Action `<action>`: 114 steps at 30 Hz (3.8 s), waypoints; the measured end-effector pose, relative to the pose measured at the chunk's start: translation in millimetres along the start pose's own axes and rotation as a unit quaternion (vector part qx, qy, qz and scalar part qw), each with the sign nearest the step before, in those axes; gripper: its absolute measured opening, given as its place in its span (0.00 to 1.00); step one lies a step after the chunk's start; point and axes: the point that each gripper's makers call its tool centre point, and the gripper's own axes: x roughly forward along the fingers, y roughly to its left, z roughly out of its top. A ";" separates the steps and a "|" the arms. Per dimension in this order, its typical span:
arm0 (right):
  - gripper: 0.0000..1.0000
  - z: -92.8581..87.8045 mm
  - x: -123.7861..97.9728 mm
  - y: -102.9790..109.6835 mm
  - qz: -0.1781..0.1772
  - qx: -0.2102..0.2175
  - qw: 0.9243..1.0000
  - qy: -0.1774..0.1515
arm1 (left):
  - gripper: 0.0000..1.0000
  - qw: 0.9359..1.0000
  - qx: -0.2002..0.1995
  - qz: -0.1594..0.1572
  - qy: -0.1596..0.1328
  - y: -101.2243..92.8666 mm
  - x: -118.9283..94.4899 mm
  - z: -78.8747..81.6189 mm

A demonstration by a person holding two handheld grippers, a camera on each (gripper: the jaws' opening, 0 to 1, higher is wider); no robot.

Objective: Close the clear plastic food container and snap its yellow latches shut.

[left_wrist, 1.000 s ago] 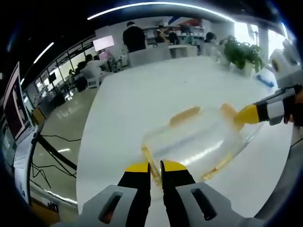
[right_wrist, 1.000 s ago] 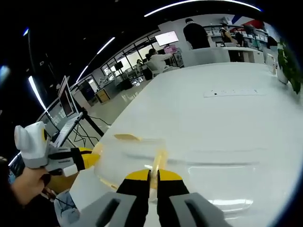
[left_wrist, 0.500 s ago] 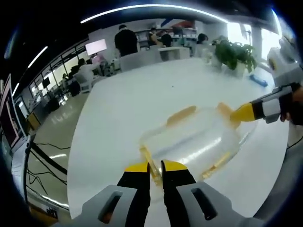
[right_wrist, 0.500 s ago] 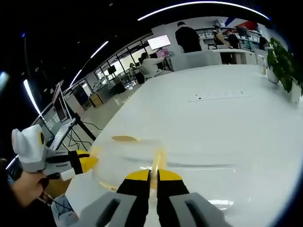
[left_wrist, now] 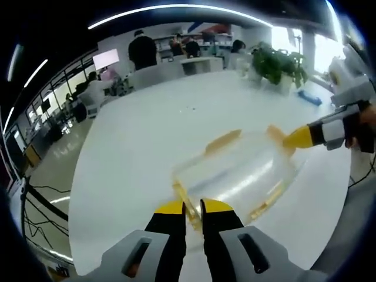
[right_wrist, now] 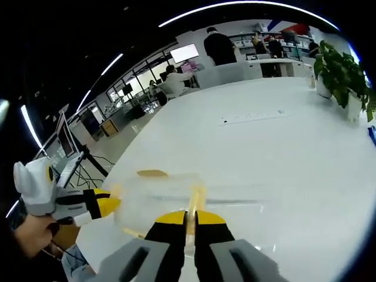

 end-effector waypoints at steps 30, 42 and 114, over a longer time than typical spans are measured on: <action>0.00 -1.3 -26.1 -60.9 -0.043 0.017 0.999 0.004 | 0.06 0.999 -0.004 -0.037 -0.007 -59.4 18.5 21.7; 0.00 -2.8 -30.7 -78.4 -0.048 0.014 0.999 0.018 | 0.06 0.998 -0.026 -0.056 -0.011 -75.2 19.8 26.1; 0.00 -14.0 -46.8 -86.6 -0.047 0.022 0.998 0.043 | 0.07 0.997 -0.011 -0.077 0.007 -89.5 21.8 17.8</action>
